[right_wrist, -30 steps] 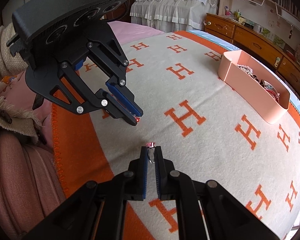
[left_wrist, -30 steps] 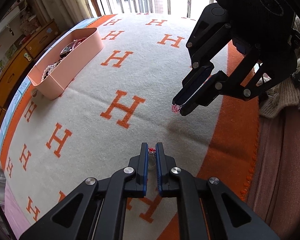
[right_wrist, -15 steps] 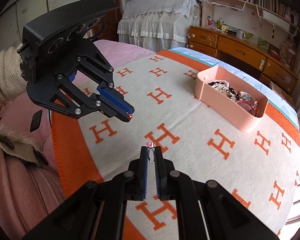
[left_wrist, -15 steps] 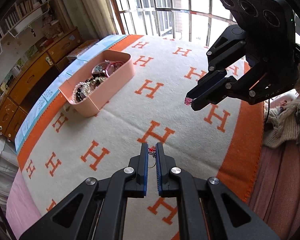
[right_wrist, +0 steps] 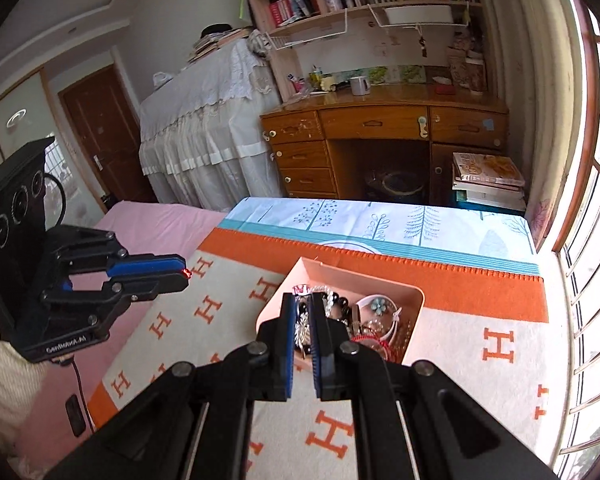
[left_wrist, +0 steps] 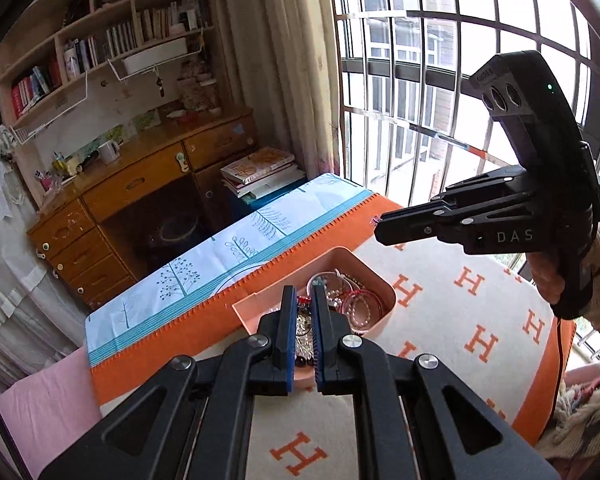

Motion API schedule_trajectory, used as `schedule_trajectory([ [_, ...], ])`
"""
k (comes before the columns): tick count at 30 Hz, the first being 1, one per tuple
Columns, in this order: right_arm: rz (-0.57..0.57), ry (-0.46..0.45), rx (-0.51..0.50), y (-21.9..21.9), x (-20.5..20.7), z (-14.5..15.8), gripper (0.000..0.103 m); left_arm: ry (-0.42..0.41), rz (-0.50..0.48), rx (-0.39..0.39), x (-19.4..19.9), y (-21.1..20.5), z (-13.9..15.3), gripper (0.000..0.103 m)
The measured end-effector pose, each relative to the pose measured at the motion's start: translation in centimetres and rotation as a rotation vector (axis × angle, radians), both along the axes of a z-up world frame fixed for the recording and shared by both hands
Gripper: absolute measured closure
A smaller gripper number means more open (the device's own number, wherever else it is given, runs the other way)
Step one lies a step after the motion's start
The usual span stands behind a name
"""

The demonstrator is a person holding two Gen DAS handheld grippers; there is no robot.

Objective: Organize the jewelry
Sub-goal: 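Carry both rings into the pink box and open both grippers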

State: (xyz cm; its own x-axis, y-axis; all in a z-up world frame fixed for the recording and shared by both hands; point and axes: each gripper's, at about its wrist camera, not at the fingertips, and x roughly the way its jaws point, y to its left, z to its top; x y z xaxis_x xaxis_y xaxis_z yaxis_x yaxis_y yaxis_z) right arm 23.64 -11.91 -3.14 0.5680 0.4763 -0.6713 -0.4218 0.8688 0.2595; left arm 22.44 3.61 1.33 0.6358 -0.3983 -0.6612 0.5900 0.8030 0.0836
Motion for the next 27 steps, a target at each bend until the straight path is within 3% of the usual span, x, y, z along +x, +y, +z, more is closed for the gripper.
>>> schedule_trajectory([
  [6, -0.069, 0.114, -0.019, 1.4, 6.1, -3.8, 0.096, 0.085, 0.088, 0.017, 5.8, -2.0, -3.2, 0.098],
  [13, -0.131, 0.259, -0.115, 1.5, 9.2, -9.2, 0.096, 0.219, 0.152, 0.067, 9.8, -3.5, -8.6, 0.097],
  [19, -0.17, 0.3, -0.126, 0.4, 9.7, -10.5, 0.095, 0.272, 0.198, 0.039, 10.5, -2.7, -10.0, 0.068],
  [21, -0.18, 0.298, -0.115, 0.0, 9.4, -10.2, 0.095, 0.267, 0.222, 0.027, 10.1, -2.3, -9.8, 0.045],
  [27, -0.196, 0.264, -0.125, -0.6, 7.7, -8.7, 0.095, 0.26, 0.283, 0.016, 8.5, -1.0, -8.7, 0.037],
])
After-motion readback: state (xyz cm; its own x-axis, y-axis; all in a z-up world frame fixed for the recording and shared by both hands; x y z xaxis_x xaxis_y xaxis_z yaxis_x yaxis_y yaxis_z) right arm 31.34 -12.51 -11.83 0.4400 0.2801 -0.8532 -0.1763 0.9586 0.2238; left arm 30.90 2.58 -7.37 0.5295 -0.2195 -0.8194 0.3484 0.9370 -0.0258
